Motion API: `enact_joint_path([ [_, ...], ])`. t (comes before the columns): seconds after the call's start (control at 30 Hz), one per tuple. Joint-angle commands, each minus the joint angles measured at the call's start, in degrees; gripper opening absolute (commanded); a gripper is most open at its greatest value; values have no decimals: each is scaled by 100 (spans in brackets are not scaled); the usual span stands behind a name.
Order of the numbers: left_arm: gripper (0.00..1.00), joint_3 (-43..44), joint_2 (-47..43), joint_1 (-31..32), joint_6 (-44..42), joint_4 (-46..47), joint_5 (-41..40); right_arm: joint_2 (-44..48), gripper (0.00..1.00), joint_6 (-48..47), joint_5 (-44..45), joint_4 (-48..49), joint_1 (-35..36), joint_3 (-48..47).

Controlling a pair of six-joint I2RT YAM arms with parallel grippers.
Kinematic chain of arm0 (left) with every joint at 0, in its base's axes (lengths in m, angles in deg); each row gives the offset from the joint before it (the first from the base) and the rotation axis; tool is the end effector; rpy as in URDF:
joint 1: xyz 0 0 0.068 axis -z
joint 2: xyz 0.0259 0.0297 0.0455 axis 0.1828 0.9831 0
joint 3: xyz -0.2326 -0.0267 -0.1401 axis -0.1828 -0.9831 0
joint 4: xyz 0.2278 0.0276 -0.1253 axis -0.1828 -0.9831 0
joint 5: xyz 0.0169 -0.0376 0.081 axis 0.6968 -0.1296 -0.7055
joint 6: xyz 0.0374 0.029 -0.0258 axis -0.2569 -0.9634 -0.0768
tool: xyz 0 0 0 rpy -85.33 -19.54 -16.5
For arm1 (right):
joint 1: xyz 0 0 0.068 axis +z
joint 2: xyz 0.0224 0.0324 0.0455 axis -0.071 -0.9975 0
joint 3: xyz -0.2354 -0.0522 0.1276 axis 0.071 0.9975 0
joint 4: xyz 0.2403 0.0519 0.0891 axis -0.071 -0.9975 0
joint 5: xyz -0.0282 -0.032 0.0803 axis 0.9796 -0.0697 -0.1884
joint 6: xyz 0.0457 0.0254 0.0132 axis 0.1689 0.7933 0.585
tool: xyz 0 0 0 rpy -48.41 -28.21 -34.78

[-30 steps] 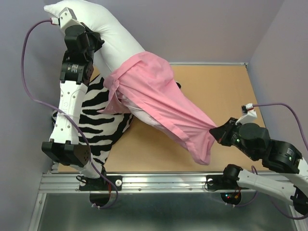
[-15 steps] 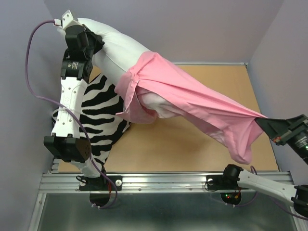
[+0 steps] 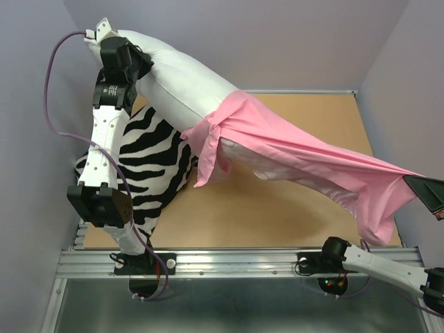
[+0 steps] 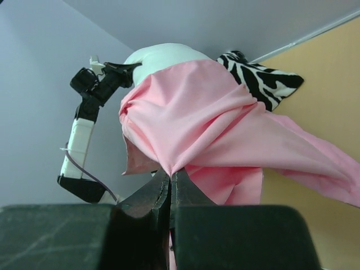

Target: Remove the pillowcase from the pillow

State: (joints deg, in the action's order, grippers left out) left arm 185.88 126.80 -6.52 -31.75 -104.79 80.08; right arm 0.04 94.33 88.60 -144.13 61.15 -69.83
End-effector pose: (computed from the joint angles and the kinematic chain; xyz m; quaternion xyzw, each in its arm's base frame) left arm 0.3706 -0.0237 0.4989 -0.1991 0.6822 -0.2008 0.6743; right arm -0.0431 -0.1042 0.5020 0.1548 0.6642 0.4189 0.5995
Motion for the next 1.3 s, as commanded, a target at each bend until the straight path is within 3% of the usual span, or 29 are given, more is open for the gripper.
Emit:
enact_joint_path([
  [0.0, 0, 503, -160, -217, -1, 1469, -149, 91, 1, -105, 158, 380, -13, -253],
  [0.17, 0, 468, -107, -217, -89, 1522, 309, 56, 1, -192, 0, 740, -4, 2],
  [0.43, 0, 687, 77, -340, -142, 1452, 607, -146, 1, -412, 44, 416, -21, -1315],
  [1.27, 0, 1390, 648, -488, -142, 1215, 1038, 320, 1, -377, 184, 56, -13, -2167],
])
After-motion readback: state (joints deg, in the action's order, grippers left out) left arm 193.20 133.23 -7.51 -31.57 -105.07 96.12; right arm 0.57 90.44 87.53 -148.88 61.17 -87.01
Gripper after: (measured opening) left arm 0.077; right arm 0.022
